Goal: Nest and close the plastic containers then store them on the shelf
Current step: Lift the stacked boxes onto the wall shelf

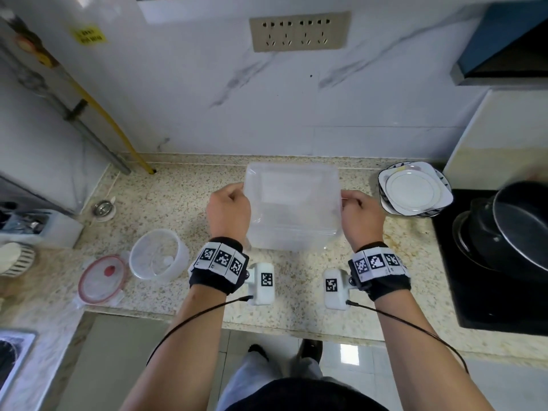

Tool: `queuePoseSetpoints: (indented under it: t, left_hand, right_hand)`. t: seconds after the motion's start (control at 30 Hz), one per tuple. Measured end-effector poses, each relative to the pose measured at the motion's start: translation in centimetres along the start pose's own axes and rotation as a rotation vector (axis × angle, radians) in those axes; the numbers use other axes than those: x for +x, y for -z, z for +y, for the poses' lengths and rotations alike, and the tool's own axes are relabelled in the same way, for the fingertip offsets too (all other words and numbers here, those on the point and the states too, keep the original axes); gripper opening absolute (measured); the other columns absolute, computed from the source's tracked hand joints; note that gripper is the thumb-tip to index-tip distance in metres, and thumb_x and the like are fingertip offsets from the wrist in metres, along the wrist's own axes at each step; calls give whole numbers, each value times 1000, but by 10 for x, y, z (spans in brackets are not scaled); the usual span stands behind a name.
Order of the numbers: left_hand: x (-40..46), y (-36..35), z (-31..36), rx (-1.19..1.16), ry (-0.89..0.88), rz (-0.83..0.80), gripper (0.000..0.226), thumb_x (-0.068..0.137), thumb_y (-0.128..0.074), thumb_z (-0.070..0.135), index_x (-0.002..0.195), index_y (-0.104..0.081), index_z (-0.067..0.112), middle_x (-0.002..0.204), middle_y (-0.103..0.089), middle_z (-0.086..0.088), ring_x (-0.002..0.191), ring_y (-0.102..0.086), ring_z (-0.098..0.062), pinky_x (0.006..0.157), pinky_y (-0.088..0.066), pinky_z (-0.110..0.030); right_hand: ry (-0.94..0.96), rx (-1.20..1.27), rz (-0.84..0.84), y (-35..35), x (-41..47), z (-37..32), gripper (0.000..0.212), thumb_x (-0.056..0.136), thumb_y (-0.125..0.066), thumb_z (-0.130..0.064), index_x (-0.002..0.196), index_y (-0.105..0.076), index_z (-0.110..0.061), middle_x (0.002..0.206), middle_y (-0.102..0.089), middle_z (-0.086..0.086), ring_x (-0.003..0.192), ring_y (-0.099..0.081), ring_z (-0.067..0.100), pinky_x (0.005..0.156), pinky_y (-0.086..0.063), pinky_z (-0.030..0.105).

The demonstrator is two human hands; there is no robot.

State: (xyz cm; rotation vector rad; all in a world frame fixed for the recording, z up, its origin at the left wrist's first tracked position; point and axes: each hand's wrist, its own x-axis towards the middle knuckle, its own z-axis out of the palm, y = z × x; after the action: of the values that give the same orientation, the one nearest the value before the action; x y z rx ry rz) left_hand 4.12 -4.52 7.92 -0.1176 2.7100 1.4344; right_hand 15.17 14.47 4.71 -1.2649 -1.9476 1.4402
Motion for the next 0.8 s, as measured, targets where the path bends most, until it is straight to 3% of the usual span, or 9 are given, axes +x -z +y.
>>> queuePoseSetpoints:
  t: [0.07, 0.17, 0.23, 0.3, 0.43, 0.57, 0.63, 0.7, 0.8]
  left_hand:
    - [-4, 9, 13, 13, -57, 8, 40, 97, -44, 11, 120, -74, 23, 110, -74, 8, 61, -63, -4, 50, -48, -14]
    - [-11, 26, 33, -5, -129, -23, 41, 98, -42, 10, 122, -73, 20, 115, -75, -1, 77, -71, -22, 73, -61, -34]
    - [-16, 41, 48, -21, -172, -13, 41, 97, -41, 10, 118, -74, 20, 108, -76, -4, 85, -71, -27, 82, -60, -40]
    - [-21, 54, 61, -17, -202, 39, 40, 97, -41, 11, 115, -75, 21, 106, -76, -5, 94, -70, -30, 87, -57, -37]
    - [-38, 92, 87, -70, -298, 99, 38, 96, -40, 7, 111, -74, 13, 106, -75, -8, 98, -67, -29, 78, -47, -26]
    - [-54, 132, 111, -65, -383, 144, 37, 97, -37, 7, 111, -72, 11, 106, -73, -8, 93, -63, -25, 74, -37, -22]
    - [-62, 150, 124, -63, -414, 180, 37, 97, -38, 9, 114, -70, 12, 111, -72, -8, 100, -65, -28, 76, -38, -24]
    - [-71, 170, 136, -51, -457, 213, 37, 96, -38, 9, 112, -71, 13, 112, -73, -10, 104, -65, -33, 78, -42, -28]
    - [-83, 201, 156, -25, -516, 254, 30, 93, -39, 8, 99, -69, 8, 107, -71, -15, 102, -62, -39, 82, -47, -38]
  right_hand:
    - [35, 3, 36, 7, -7, -14, 36, 90, -44, -10, 93, -77, -25, 89, -71, -8, 73, -60, -3, 71, -42, 10]
    - [107, 6, 97, 17, -19, -35, 38, 90, -43, -6, 97, -78, -18, 83, -67, -7, 69, -55, 3, 56, -34, -3]
    - [153, 5, 137, 24, -30, -53, 37, 91, -43, -5, 99, -77, -15, 82, -65, -6, 67, -53, 6, 58, -34, 2]
    - [166, 9, 175, 30, -40, -70, 36, 92, -43, -8, 101, -77, -17, 88, -66, -5, 76, -54, 10, 70, -36, 9]
    - [231, 52, 238, 46, -71, -109, 38, 91, -41, -7, 101, -77, -15, 95, -70, -4, 84, -54, 9, 74, -36, 11]
    - [277, 84, 284, 64, -106, -148, 39, 91, -41, -7, 103, -77, -17, 85, -63, -7, 81, -52, 11, 70, -31, 7]
    - [307, 94, 298, 73, -123, -168, 40, 92, -40, -6, 104, -77, -15, 91, -67, -3, 89, -56, 14, 75, -33, 9]
    - [344, 124, 320, 84, -143, -189, 40, 92, -39, -6, 105, -76, -14, 102, -72, 3, 102, -60, 22, 87, -40, 19]
    - [411, 142, 361, 100, -172, -220, 37, 93, -40, -7, 103, -76, -13, 107, -72, 8, 106, -61, 27, 83, -41, 22]
